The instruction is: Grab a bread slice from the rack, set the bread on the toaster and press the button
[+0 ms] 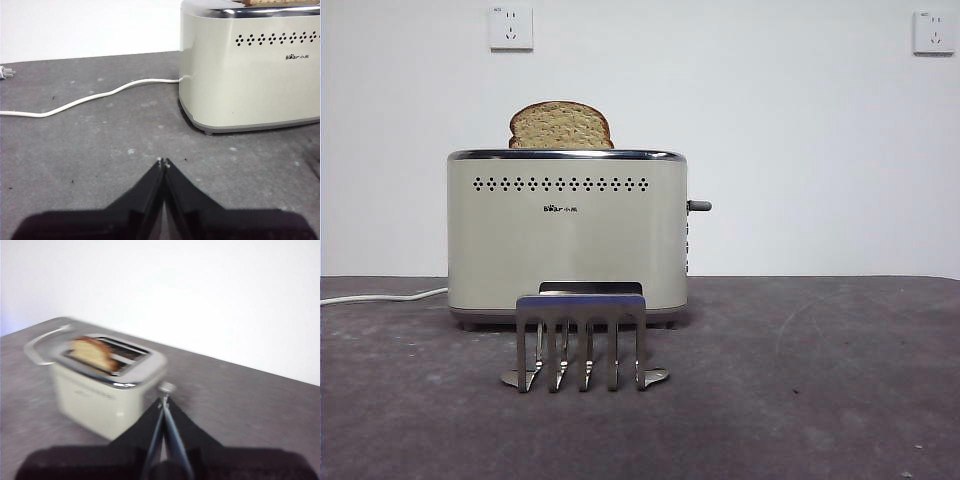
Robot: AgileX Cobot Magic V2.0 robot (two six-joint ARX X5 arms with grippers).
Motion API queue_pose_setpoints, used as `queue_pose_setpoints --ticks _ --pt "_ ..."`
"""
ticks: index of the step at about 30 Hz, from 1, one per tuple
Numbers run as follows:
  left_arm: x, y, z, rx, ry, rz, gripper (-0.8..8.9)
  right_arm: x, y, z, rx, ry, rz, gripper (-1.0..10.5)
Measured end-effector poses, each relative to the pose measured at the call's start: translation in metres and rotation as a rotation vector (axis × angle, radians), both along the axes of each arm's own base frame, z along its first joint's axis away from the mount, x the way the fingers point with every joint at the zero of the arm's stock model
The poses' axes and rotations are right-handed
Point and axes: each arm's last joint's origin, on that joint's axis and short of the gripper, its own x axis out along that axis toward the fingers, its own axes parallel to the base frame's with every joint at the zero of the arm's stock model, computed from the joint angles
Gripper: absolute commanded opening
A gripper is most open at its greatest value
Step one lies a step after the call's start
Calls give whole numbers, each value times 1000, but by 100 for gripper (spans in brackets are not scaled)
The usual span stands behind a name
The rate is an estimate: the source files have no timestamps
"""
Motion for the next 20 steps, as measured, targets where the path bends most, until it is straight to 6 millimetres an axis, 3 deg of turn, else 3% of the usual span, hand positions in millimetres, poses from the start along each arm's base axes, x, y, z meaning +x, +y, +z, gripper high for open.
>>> queue_pose_setpoints --ticks 11,20 --pt "0 0 0 0 0 0 -4 -13 -6 -109 61 -51 -172 1" --pt "0 0 0 0 0 0 -4 -14 -8 -171 88 14 -246 1"
